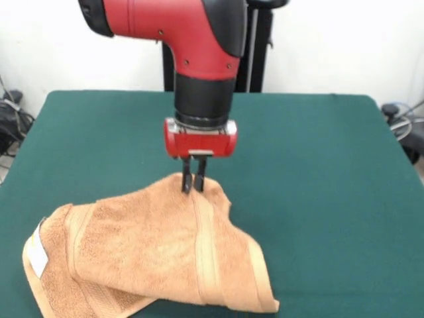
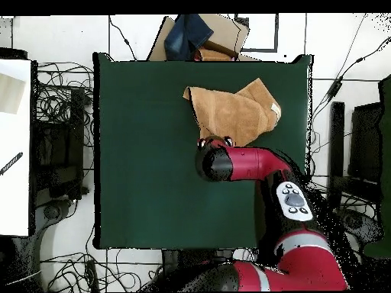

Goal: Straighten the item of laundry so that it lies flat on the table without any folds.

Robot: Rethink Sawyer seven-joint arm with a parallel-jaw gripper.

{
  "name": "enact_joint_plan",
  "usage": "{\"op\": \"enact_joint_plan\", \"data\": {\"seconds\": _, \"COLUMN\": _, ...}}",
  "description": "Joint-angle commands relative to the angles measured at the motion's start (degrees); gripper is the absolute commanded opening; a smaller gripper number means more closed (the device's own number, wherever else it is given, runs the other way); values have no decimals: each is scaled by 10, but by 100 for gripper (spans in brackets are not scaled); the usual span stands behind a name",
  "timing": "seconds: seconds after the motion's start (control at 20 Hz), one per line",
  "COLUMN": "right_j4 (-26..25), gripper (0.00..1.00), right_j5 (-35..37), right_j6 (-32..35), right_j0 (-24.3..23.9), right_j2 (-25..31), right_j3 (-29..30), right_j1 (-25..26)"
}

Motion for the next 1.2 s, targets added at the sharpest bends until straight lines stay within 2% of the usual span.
{"op": "enact_joint_plan", "data": {"seconds": 0.05, "right_j4": 19, "gripper": 0, "right_j5": -35, "right_j6": 97, "right_j0": -23, "right_j2": 59, "right_j3": 117, "right_j1": -31}}
{"op": "enact_joint_plan", "data": {"seconds": 0.45, "right_j4": 21, "gripper": 0, "right_j5": -57, "right_j6": 96, "right_j0": -39, "right_j2": 74, "right_j3": 135, "right_j1": -24}}
{"op": "enact_joint_plan", "data": {"seconds": 0.85, "right_j4": 23, "gripper": 0, "right_j5": -72, "right_j6": 108, "right_j0": -46, "right_j2": 69, "right_j3": 189, "right_j1": -62}}
{"op": "enact_joint_plan", "data": {"seconds": 1.2, "right_j4": 17, "gripper": 0, "right_j5": -102, "right_j6": 114, "right_j0": -57, "right_j2": 66, "right_j3": 230, "right_j1": -75}}
